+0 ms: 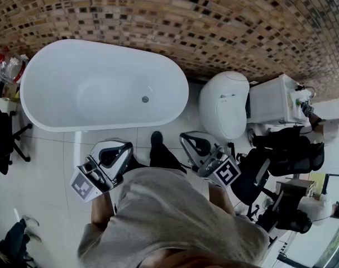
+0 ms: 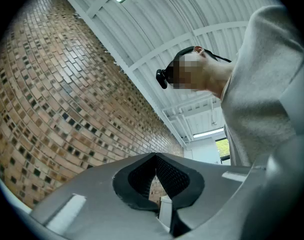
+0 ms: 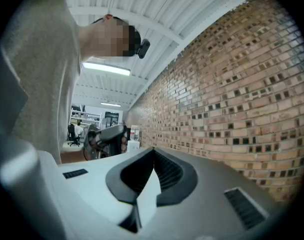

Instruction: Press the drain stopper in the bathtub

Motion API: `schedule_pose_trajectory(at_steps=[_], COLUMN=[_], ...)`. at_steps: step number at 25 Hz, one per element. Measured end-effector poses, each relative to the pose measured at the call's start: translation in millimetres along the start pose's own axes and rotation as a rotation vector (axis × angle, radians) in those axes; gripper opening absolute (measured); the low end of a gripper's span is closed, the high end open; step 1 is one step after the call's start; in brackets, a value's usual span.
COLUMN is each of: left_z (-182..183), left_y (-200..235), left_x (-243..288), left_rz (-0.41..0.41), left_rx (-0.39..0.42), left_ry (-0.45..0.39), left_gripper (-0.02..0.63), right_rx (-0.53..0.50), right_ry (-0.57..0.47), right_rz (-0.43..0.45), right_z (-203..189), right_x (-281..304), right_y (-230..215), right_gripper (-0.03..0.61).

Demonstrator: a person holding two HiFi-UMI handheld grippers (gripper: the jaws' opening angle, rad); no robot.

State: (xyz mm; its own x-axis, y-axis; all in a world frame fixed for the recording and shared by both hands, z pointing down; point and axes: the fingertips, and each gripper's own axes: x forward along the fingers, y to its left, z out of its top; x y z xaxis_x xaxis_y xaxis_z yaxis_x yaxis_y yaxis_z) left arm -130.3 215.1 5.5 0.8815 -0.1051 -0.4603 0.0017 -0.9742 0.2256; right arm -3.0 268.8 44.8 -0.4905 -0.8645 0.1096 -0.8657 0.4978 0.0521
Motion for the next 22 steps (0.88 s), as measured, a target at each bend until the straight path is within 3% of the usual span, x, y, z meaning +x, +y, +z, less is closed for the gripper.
schedule_pose_trajectory(at_steps=[5, 11, 14, 18, 22], left_z=[-20.1, -73.8, -115.6, -171.3, -231.6], left_y=[38.9, 77.8, 91.7, 107.4, 117.7], left_x=[16.6, 53.6, 69.3, 75.6, 62.8], left_rz=[0.056, 0.219, 0.270, 0.356, 0.459], left_rx=[0.064, 0.043, 0.024, -0.073, -0.194], left_ry=[0.045, 0.196, 0.301, 0.378, 0.430], left_gripper=[-0.006, -0.006, -0.006, -0.006, -0.006], right_rx=[-0.023, 0.091, 0.148, 0.234, 0.231], right_ry=[0.127, 0.266, 0.388, 0.566, 0.762], right_rz=[-0.034, -0.002, 0.025, 0.055, 0.097], right_z=[-74.7, -192.3, -285.5, -419.6, -553.0], right_x=[37.5, 58.6, 71.1, 88.0, 116.2], right_y=[-72.6, -154.7, -188.7, -220.7, -246.2], right_gripper=[0.000, 0.000, 0.000, 0.000, 0.000])
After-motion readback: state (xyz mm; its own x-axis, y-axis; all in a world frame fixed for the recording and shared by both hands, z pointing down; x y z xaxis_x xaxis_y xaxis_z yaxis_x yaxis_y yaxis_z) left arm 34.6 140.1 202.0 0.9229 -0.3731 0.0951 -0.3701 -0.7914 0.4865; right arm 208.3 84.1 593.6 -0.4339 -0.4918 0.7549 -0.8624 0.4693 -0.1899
